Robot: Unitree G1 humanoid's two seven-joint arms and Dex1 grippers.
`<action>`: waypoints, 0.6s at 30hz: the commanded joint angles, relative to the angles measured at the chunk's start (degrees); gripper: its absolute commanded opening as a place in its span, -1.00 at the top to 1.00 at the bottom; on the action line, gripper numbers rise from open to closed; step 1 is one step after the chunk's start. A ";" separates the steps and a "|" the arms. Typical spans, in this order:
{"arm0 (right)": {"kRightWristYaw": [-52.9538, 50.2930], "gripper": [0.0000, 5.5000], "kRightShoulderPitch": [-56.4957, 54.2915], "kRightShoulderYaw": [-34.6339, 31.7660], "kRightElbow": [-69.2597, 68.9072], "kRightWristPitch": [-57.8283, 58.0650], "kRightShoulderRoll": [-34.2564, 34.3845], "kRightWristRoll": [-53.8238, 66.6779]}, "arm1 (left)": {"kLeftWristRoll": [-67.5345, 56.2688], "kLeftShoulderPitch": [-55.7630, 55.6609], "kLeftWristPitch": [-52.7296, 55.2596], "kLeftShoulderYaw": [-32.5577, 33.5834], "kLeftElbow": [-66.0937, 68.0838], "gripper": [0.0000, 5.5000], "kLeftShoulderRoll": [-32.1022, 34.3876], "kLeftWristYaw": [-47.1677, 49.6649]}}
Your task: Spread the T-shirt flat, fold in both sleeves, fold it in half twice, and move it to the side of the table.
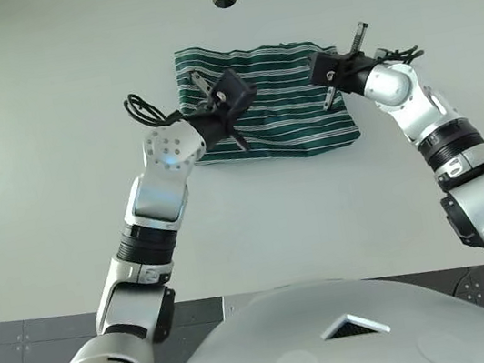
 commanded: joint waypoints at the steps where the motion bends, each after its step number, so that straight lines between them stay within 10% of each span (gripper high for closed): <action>1: 0.98 0.96 -0.87 1.97 1.83 0.43 -0.55 -2.20 | 3.01 1.99 2.09 -3.96 -1.50 0.95 1.78 -2.04; 13: 15.87 0.96 6.39 5.89 -8.31 1.11 -8.75 -2.51 | 2.18 4.08 7.15 -5.41 -2.31 0.95 11.88 -14.62; 18: 38.16 0.96 22.85 5.45 -42.03 8.45 -22.22 10.97 | 0.97 4.33 6.16 -3.47 -2.56 0.95 14.69 -16.41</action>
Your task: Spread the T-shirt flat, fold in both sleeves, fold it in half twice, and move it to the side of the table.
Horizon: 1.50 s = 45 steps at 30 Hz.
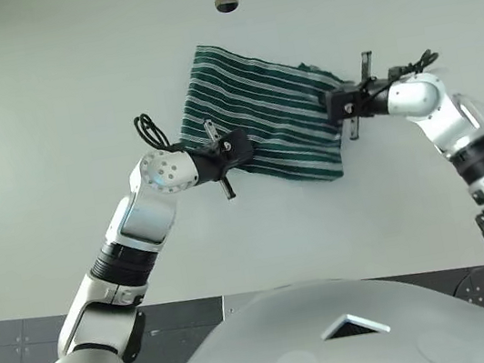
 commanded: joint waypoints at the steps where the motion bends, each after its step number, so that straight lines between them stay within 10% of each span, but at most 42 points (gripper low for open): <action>1: 16.47 0.96 15.28 1.50 -24.89 7.90 -11.60 7.28 | -0.15 1.69 0.67 1.08 1.29 0.95 2.62 -1.49; 19: 18.33 0.96 28.61 -0.63 -48.90 17.64 -15.55 12.19 | -1.67 2.86 -5.42 2.74 1.61 0.95 2.13 -1.19; 28: 10.92 0.96 26.25 -15.43 -47.65 5.80 -12.33 24.59 | -14.44 8.11 -24.68 14.86 -7.38 0.89 1.86 -1.13; 38: 6.11 0.35 28.41 -18.13 -29.20 -21.64 -27.74 -0.05 | 3.80 20.87 -38.54 16.44 -5.63 0.38 17.35 -2.98; 45: 2.54 0.23 24.98 -13.31 -25.87 -28.17 -24.91 -6.87 | 15.21 21.69 -44.13 12.15 -2.35 0.21 18.21 0.68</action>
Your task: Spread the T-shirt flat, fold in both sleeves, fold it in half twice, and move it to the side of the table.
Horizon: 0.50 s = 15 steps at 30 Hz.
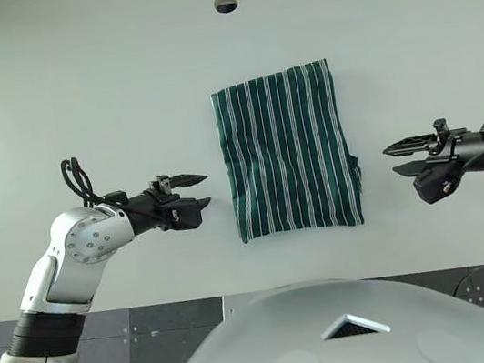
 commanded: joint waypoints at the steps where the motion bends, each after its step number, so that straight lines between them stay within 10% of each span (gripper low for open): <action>1: -2.47 0.23 -2.01 4.01 0.83 -3.63 3.06 -4.09 | 1.81 0.97 -1.47 -2.97 1.02 0.21 0.43 -0.62; 15: -9.67 0.23 -6.16 12.33 2.76 -9.76 9.79 -11.56 | -0.40 -1.19 -3.07 -9.80 -0.45 0.21 -2.11 -1.88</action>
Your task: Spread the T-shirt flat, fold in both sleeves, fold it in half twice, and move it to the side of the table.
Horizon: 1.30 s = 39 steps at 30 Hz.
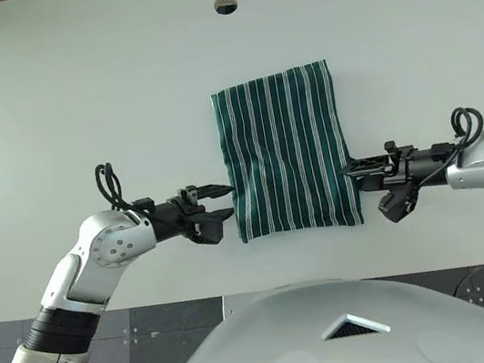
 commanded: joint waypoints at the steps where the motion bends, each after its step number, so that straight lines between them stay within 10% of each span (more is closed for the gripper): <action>1: 0.90 0.23 -0.33 2.67 0.45 -0.39 0.60 -2.04 | 1.48 -0.47 0.92 -3.07 0.85 0.21 -0.51 -2.07; 11: 2.51 0.94 -0.46 5.27 0.92 0.87 -0.34 -2.30 | 0.19 -2.28 0.76 -6.38 1.24 0.60 0.53 -5.06; 17: 6.38 0.96 2.16 6.07 -0.78 5.77 -0.95 5.78 | -1.88 -2.74 1.16 -6.87 0.71 0.96 1.84 -7.79; 30: 20.36 0.96 13.08 3.94 -16.75 30.27 -4.38 36.92 | -16.72 -0.44 6.65 -3.92 -4.22 0.96 6.42 -15.84; 39: 17.62 0.96 9.87 -3.77 -17.94 45.58 0.47 47.48 | -22.57 -8.66 29.57 1.13 -5.98 0.96 -2.47 -7.65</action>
